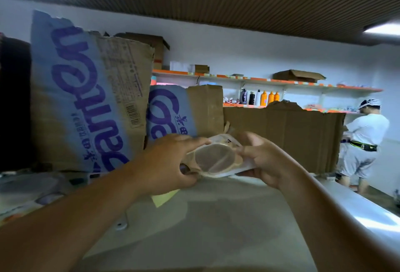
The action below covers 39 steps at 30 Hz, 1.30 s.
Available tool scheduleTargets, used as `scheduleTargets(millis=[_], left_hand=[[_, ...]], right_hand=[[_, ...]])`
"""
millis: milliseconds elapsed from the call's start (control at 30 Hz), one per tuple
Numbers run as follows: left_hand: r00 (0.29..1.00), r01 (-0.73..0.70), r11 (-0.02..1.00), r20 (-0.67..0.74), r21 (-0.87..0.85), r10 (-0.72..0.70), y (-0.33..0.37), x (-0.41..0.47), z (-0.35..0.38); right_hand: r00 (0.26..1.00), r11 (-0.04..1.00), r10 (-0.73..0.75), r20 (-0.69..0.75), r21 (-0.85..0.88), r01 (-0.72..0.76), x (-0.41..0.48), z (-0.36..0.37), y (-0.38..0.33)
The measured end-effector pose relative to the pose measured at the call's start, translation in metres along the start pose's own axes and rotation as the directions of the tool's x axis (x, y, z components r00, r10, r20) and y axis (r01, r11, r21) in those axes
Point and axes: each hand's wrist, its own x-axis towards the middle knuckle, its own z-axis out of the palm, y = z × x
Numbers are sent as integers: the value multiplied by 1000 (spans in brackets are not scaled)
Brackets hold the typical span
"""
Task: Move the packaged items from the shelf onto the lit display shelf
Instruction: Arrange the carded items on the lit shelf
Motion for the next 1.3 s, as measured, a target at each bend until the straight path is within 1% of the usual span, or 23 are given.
scheduleTargets(millis=[67,167,233,333,400,467,533,567,633,700,733,800,867,933,1000,1033,1067,1167,1233,1300], left_hand=[[999,-25,999,-19,31,26,1,0,1],[998,-36,998,-50,50,39,1,-1,-4],[994,-103,989,-20,108,106,-2,-3,-10],[983,-184,965,53,185,177,-7,-6,-19],[973,-225,935,22,275,228,-8,-3,-22],[951,-284,873,-3,396,310,-9,2,-22],[938,-311,835,3,453,348,-10,4,-20],[933,-318,828,-1,461,359,-9,4,-20],[928,-324,826,-14,461,372,-8,2,-18],[927,-318,809,-18,494,376,-4,0,-18],[926,-319,789,-3,526,377,0,-1,-18],[916,-343,730,37,591,400,10,-3,-18],[915,-343,688,62,640,398,23,-9,-20],[931,-302,680,53,668,361,34,-17,-23],[949,-274,709,61,650,310,38,-29,-28],[953,-269,730,66,628,295,38,-35,-31],[957,-260,745,62,615,282,39,-42,-37],[972,-202,751,34,629,233,40,-60,-57],[977,-175,722,26,669,212,39,-70,-71],[978,-155,704,7,693,209,39,-79,-85]], right_hand=[[995,994,-78,-54,67,82,2,-3,-5],[980,991,-95,-173,82,110,5,-15,-6],[972,986,-86,-217,118,114,3,-24,-7],[972,981,-43,-232,175,85,3,-35,-7],[978,984,-12,-208,170,49,5,-40,-6],[990,991,34,-136,132,-16,5,-39,-3],[993,998,61,-103,9,-60,6,-34,0],[991,997,51,-124,-53,-58,7,-31,1],[984,992,-3,-178,-124,-19,13,-29,4],[974,990,-37,-225,-142,5,17,-30,6],[970,991,-29,-242,-136,-4,18,-31,6],[974,993,15,-228,-107,-40,17,-31,7],[979,994,25,-205,-103,-47,16,-27,8],[980,992,-21,-200,-127,-4,14,-24,5],[965,957,-135,-224,-282,69,8,-20,1],[954,924,-207,-216,-363,119,3,-18,-3],[947,892,-268,-177,-417,174,-3,-15,-9],[931,784,-363,25,-532,320,-21,-3,-28],[930,747,-332,158,-557,362,-36,11,-45],[926,699,-250,283,-609,374,-47,28,-59]])
